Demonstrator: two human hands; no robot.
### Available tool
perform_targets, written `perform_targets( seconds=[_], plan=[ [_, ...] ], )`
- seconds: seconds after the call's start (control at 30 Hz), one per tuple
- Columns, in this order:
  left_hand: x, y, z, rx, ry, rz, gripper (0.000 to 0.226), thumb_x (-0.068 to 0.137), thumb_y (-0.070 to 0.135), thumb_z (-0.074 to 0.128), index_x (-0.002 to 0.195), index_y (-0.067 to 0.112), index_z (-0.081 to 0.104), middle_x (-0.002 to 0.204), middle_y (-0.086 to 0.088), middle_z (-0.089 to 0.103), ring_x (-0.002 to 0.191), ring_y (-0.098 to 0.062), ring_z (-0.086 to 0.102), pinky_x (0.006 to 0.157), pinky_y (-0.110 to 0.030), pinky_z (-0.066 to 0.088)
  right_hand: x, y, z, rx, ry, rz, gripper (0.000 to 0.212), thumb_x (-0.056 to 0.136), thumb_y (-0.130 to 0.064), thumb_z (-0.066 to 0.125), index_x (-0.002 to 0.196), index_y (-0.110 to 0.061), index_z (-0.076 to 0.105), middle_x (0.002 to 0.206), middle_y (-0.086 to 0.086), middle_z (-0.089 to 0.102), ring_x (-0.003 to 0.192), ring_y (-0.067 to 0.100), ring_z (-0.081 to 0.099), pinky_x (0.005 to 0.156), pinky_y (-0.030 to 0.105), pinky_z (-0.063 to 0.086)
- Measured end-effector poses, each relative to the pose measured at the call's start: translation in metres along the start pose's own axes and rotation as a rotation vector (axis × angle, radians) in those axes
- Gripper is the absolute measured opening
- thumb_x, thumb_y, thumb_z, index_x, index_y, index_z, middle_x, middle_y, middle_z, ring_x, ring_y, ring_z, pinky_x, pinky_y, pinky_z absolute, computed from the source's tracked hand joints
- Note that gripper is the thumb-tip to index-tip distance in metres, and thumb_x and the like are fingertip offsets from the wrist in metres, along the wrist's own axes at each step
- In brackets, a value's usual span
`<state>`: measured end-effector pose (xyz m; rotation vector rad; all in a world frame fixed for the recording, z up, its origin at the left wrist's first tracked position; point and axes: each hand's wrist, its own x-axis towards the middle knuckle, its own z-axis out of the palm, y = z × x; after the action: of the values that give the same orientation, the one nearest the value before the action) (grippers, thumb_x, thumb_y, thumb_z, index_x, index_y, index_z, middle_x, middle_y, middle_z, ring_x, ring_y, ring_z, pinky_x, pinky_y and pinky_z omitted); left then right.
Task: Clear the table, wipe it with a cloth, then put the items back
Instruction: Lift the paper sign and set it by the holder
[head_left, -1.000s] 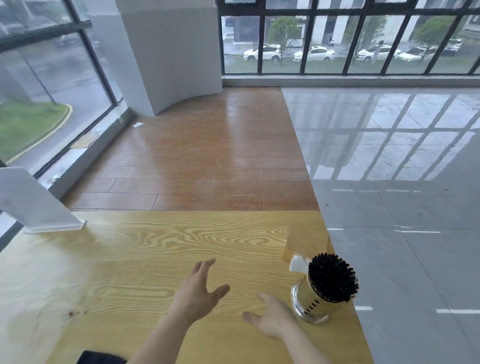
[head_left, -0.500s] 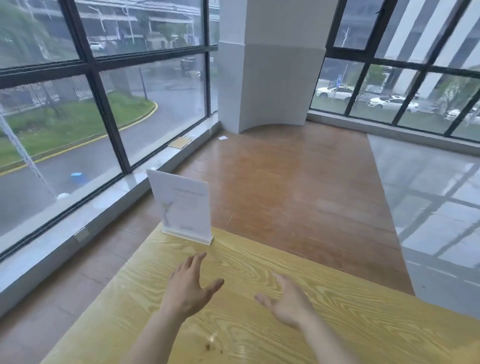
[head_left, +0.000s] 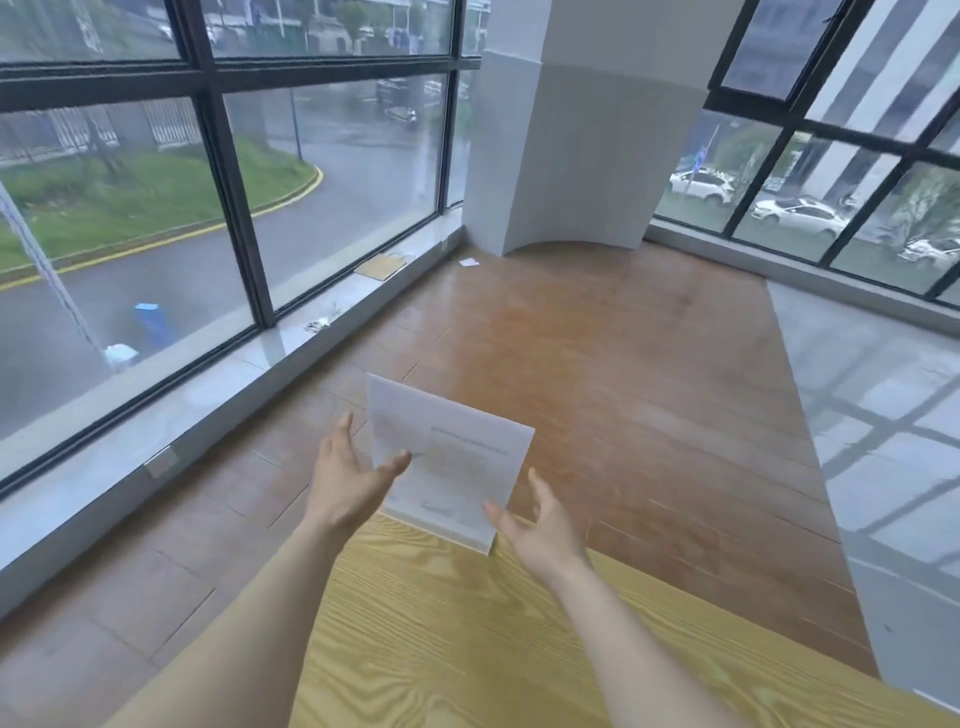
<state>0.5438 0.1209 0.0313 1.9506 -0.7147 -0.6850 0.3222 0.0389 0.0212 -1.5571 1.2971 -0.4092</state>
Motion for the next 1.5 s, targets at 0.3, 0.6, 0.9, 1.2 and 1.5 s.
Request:
perform_targets(
  seconds=[0.3,0.6,0.9,1.2,1.5],
  plan=[
    [0.021,-0.003,0.016,-0.203,-0.079,0.039,0.089,0.076,0.000,0.074,0.148,0.029,0.032,0.129,0.013,0.047,0.120,-0.004,0.042,0.097,-0.029,0.034,0.026,0.014,0.031,0.212,0.017,-0.030,0.100,0.068,-0.064,0.072,0.153,-0.044,0.024,0.159,-0.015,0.039,0.145,0.009,0.038,0.119,0.048,0.035],
    [-0.056,0.020,0.055,-0.213,-0.139,0.103,0.091,0.064,0.015,0.070,0.144,0.041,0.035,0.137,0.015,0.049,0.126,-0.006,0.043,0.101,-0.039,0.040,-0.035,0.031,-0.025,0.223,0.107,0.016,0.102,0.066,-0.059,0.068,0.154,-0.037,0.024,0.157,-0.012,0.041,0.146,0.007,0.033,0.121,0.047,0.032],
    [-0.230,0.061,0.163,-0.218,-0.373,0.157,0.092,0.070,0.014,0.073,0.149,0.037,0.032,0.146,0.013,0.045,0.133,-0.009,0.041,0.109,-0.041,0.038,-0.185,0.135,-0.171,0.280,0.295,0.106,0.099,0.066,-0.058,0.068,0.154,-0.037,0.029,0.151,-0.008,0.051,0.143,0.010,0.041,0.116,0.046,0.039],
    [-0.462,0.082,0.305,-0.117,-0.589,0.209,0.084,0.067,0.018,0.075,0.141,0.039,0.040,0.142,0.010,0.048,0.134,-0.015,0.044,0.108,-0.047,0.040,-0.388,0.273,-0.326,0.303,0.490,0.234,0.087,0.092,-0.032,0.061,0.162,-0.027,0.009,0.163,0.002,0.032,0.150,0.017,0.032,0.109,0.031,0.035],
    [-0.640,0.075,0.399,-0.065,-0.692,0.183,0.081,0.075,0.011,0.073,0.141,0.041,0.038,0.130,0.013,0.052,0.129,-0.016,0.048,0.098,-0.045,0.045,-0.518,0.389,-0.420,0.222,0.647,0.327,0.085,0.078,-0.050,0.051,0.157,-0.037,0.023,0.143,-0.008,0.054,0.133,0.022,0.053,0.102,0.041,0.049]
  ],
)
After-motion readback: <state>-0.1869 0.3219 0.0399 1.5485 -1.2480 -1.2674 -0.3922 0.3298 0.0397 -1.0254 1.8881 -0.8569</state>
